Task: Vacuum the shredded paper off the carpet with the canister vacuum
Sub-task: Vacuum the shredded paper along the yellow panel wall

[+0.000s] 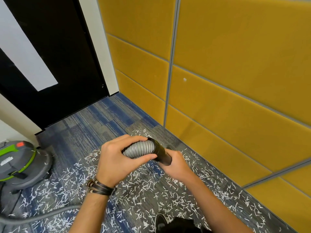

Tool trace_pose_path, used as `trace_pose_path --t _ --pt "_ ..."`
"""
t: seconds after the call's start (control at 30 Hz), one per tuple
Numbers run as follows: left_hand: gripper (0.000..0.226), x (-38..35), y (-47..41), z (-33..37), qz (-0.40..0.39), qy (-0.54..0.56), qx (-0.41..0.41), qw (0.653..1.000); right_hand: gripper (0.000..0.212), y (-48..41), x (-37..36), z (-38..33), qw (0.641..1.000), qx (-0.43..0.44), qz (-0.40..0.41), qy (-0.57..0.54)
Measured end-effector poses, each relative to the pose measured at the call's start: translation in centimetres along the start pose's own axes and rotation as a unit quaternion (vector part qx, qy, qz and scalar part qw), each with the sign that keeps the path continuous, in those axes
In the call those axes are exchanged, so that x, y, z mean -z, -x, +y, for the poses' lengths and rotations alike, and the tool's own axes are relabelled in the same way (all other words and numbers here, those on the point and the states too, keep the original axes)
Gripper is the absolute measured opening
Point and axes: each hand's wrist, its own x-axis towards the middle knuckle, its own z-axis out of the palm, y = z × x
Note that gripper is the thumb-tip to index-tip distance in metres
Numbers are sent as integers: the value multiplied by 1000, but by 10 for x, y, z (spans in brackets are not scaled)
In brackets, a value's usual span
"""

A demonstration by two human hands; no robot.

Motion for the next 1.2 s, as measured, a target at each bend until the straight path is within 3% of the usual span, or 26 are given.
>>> trace_pose_path --t 0.2,0.4,0.67,1.07,1.2 --pt "52 0 -1 -7 -40 41 -1 998 18 22 -8 11 1000 -16 11 -15" --pt "50 -5 3 -5 -2 17 -4 1000 20 11 4 10 1000 -10 22 10" --pt "48 -14 7 -9 -44 59 28 997 13 29 1 19 999 -5 22 23" --pt "49 4 -5 2 -15 42 -37 998 14 33 1 -5 1000 -3 27 -5" --pt "49 5 -5 1 15 33 -35 999 34 29 14 -12 1000 11 24 2"
